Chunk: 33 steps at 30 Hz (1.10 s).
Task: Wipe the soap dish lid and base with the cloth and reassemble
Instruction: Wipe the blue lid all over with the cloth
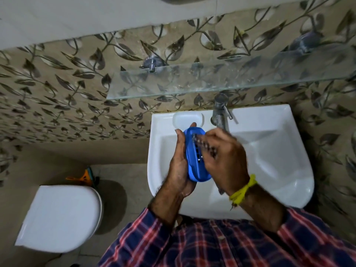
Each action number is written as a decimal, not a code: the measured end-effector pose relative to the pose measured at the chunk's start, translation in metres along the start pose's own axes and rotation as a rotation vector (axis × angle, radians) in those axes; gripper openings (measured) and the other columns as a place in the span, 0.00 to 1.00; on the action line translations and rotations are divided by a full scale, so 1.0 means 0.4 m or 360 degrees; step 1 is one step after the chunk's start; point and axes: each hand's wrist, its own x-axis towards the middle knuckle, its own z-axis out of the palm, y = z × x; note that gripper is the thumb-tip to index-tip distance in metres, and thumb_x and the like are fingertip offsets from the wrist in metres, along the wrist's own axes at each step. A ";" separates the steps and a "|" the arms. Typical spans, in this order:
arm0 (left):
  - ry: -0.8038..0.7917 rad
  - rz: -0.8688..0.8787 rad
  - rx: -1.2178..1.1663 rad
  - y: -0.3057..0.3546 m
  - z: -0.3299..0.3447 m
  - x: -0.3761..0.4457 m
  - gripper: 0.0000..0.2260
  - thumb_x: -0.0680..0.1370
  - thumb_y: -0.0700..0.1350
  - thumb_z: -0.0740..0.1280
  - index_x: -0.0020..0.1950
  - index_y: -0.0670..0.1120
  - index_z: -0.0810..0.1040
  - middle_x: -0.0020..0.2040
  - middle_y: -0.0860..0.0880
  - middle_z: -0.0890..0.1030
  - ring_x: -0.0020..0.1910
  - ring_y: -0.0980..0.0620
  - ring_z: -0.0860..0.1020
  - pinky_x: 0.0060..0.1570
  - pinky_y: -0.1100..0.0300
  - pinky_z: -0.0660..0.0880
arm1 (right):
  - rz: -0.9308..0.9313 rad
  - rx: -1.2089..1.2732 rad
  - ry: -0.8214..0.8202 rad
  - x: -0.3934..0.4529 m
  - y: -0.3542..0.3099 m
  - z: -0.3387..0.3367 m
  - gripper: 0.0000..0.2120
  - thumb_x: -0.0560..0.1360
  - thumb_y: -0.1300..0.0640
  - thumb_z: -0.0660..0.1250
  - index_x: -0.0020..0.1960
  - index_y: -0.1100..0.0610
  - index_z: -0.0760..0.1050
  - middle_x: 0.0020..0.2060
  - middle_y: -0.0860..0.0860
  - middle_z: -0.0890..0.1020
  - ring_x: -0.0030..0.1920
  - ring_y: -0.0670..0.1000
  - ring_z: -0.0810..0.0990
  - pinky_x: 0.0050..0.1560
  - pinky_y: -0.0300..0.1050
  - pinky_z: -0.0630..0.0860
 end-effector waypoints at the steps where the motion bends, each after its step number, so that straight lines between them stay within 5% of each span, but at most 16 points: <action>1: 0.0004 0.0009 0.0015 -0.005 0.002 0.000 0.32 0.76 0.69 0.60 0.73 0.51 0.74 0.61 0.45 0.84 0.58 0.46 0.83 0.55 0.51 0.81 | 0.0005 -0.0062 0.0033 0.023 0.002 0.000 0.09 0.73 0.64 0.70 0.53 0.59 0.83 0.44 0.53 0.81 0.43 0.54 0.81 0.45 0.50 0.80; 6: -0.0052 0.0055 -0.0097 0.033 -0.020 -0.002 0.28 0.79 0.68 0.59 0.71 0.52 0.77 0.65 0.41 0.78 0.65 0.40 0.75 0.71 0.42 0.68 | -0.0509 -0.0155 -0.0277 -0.012 -0.025 0.007 0.15 0.73 0.64 0.61 0.54 0.60 0.82 0.48 0.55 0.82 0.45 0.58 0.81 0.44 0.49 0.79; 12: 0.0055 0.0029 -0.0061 0.015 -0.019 -0.009 0.29 0.82 0.62 0.58 0.78 0.46 0.67 0.68 0.40 0.76 0.65 0.42 0.76 0.61 0.52 0.77 | -0.0437 -0.0157 -0.0257 0.046 -0.021 0.026 0.12 0.70 0.69 0.65 0.52 0.62 0.82 0.47 0.57 0.82 0.45 0.60 0.81 0.47 0.50 0.78; 15: -0.0031 0.0116 -0.0173 0.048 -0.033 -0.003 0.30 0.78 0.66 0.58 0.75 0.51 0.71 0.61 0.40 0.79 0.58 0.42 0.79 0.60 0.48 0.77 | -0.0634 -0.0161 -0.0421 -0.024 -0.026 0.016 0.16 0.73 0.65 0.59 0.55 0.61 0.82 0.50 0.55 0.83 0.46 0.60 0.82 0.48 0.53 0.80; 20: 0.0089 0.0053 -0.0078 0.025 -0.023 0.013 0.30 0.80 0.67 0.55 0.74 0.50 0.72 0.64 0.39 0.77 0.60 0.41 0.77 0.64 0.46 0.73 | -0.0449 -0.0184 -0.0294 0.005 -0.026 0.020 0.16 0.69 0.65 0.61 0.52 0.60 0.83 0.47 0.56 0.84 0.45 0.59 0.81 0.46 0.50 0.79; 24: 0.0019 0.0162 -0.0077 0.074 -0.034 0.038 0.29 0.80 0.68 0.53 0.72 0.52 0.75 0.57 0.42 0.82 0.52 0.44 0.82 0.56 0.48 0.78 | -0.0719 -0.0305 -0.0430 -0.067 -0.008 -0.007 0.15 0.71 0.70 0.66 0.53 0.58 0.83 0.48 0.53 0.84 0.44 0.59 0.81 0.43 0.48 0.79; 28: 0.0087 0.0071 -0.0067 0.035 -0.019 0.044 0.30 0.80 0.68 0.53 0.73 0.51 0.74 0.58 0.42 0.81 0.53 0.45 0.81 0.58 0.48 0.77 | -0.0356 -0.0315 -0.0229 -0.020 0.022 -0.012 0.16 0.68 0.71 0.67 0.50 0.57 0.84 0.47 0.53 0.85 0.43 0.61 0.81 0.39 0.52 0.80; 33: 0.0032 0.0134 -0.0074 0.063 -0.031 0.052 0.29 0.81 0.68 0.50 0.71 0.52 0.75 0.58 0.42 0.83 0.54 0.45 0.83 0.57 0.47 0.78 | -0.0576 -0.0417 -0.0393 -0.053 0.034 -0.032 0.12 0.73 0.68 0.67 0.50 0.56 0.84 0.46 0.51 0.85 0.41 0.59 0.81 0.36 0.49 0.78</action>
